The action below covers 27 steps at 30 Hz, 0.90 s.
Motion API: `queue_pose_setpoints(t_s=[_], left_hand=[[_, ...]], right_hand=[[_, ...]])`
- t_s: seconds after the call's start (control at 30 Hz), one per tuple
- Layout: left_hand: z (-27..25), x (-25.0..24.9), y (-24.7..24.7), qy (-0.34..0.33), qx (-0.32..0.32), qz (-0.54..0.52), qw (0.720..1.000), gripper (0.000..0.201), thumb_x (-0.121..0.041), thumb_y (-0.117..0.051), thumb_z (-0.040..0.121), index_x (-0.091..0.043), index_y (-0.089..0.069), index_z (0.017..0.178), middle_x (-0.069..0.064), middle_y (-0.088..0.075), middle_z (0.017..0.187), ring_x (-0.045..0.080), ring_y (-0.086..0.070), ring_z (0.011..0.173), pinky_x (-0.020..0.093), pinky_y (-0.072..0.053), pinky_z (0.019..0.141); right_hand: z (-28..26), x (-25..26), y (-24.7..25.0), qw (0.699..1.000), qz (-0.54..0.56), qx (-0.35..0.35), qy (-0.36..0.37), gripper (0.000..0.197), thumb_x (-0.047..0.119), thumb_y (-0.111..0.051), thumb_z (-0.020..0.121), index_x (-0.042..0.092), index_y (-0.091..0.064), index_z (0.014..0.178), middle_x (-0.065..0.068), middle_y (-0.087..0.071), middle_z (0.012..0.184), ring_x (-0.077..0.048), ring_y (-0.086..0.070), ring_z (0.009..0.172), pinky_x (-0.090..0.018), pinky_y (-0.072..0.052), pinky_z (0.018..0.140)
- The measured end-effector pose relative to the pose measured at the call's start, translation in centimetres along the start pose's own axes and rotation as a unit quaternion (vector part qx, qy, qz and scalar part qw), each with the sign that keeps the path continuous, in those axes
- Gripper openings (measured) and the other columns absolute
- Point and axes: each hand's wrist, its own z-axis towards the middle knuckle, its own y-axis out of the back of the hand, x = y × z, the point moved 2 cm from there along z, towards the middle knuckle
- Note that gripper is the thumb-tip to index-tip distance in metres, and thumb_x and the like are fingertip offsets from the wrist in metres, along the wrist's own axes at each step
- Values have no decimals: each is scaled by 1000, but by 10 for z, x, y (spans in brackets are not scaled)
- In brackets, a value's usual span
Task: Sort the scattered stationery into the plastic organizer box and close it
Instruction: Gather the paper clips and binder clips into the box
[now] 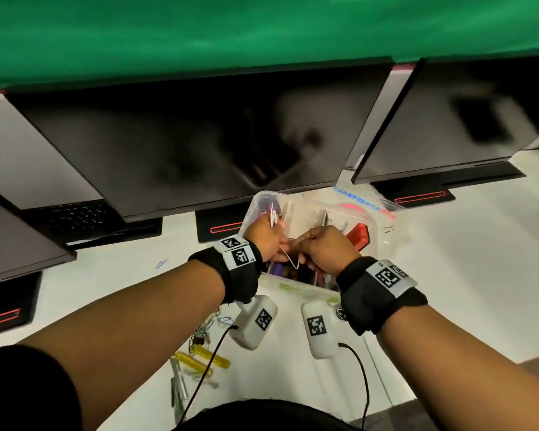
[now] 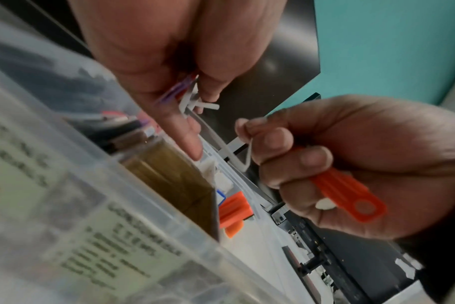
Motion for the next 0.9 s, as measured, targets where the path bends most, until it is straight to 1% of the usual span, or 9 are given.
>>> queue_pose_setpoints(t_s=[0.07, 0.17, 0.27, 0.37, 0.43, 0.57, 0.67, 0.77, 0.9], left_hand=[[4, 0, -15, 4, 11, 21, 1000, 29, -24, -38, 100, -2, -51, 115, 16, -62, 82, 25, -63, 65, 47, -58, 69], [14, -4, -29, -5, 7, 50, 999, 32, -27, -45, 96, -3, -54, 115, 23, -66, 98, 37, -67, 84, 56, -57, 76], [21, -15, -37, 4, -13, 38, 999, 37, -32, -44, 97, -2, -52, 117, 16, -65, 98, 33, -65, 87, 50, -56, 82], [30, -16, -35, 56, -50, 46, 996, 47, -37, -35, 99, 2, -60, 107, 23, -61, 121, 34, -56, 114, 37, -41, 103], [38, -15, -34, 78, -42, 26, 996, 46, -39, -37, 98, -2, -63, 90, 24, -66, 109, 36, -60, 109, 40, -41, 104], [46, -17, -32, 122, -44, -152, 980, 24, -28, -49, 96, -5, -55, 97, 9, -59, 74, 26, -61, 68, 46, -55, 80], [44, -20, -31, 139, -42, -173, 974, 22, -21, -43, 98, -4, -52, 87, 13, -54, 78, 26, -56, 63, 41, -54, 69], [47, -21, -33, 150, -46, -181, 971, 11, 2, -38, 93, -1, -47, 100, 18, -47, 92, 24, -53, 64, 34, -56, 60], [53, -19, -32, 156, -32, -190, 969, 26, 14, -34, 86, -3, -44, 104, 14, -43, 89, 26, -52, 83, 35, -51, 85]], right_hand=[[6, -2, 12, 999, -34, 20, -4, 30, 9, -55, 89, -2, -63, 63, -10, -53, 52, -3, -40, 25, -9, -32, 35], [21, -3, 28, 997, -57, 21, -54, 28, 9, -50, 91, 11, -62, 66, 5, -54, 39, 2, -45, 26, -10, -35, 35], [36, 0, 41, 993, -47, 26, -106, 34, 9, -47, 93, 10, -57, 61, 3, -54, 42, -9, -44, 37, -19, -36, 43], [48, 1, 47, 985, 46, 31, -164, 30, 4, -46, 92, 4, -58, 65, -5, -52, 56, -11, -37, 41, -21, -30, 43], [56, -3, 47, 979, 63, 34, -190, 30, 5, -48, 90, 4, -55, 62, -6, -50, 54, -10, -37, 37, -18, -29, 34], [72, -10, 43, 965, 118, 40, -233, 27, 6, -48, 90, 4, -49, 63, -8, -49, 54, -12, -38, 27, -11, -28, 28], [81, -9, 40, 962, 135, 38, -233, 24, 4, -46, 89, 2, -47, 66, -11, -51, 60, -15, -38, 41, -14, -34, 30], [88, -4, 39, 965, 131, 40, -222, 26, -4, -36, 88, -1, -44, 63, -17, -51, 62, -18, -38, 47, -21, -34, 42], [96, -7, 46, 967, 141, 39, -210, 23, -2, -36, 90, 6, -44, 70, -10, -51, 73, -18, -49, 61, -27, -43, 58]])
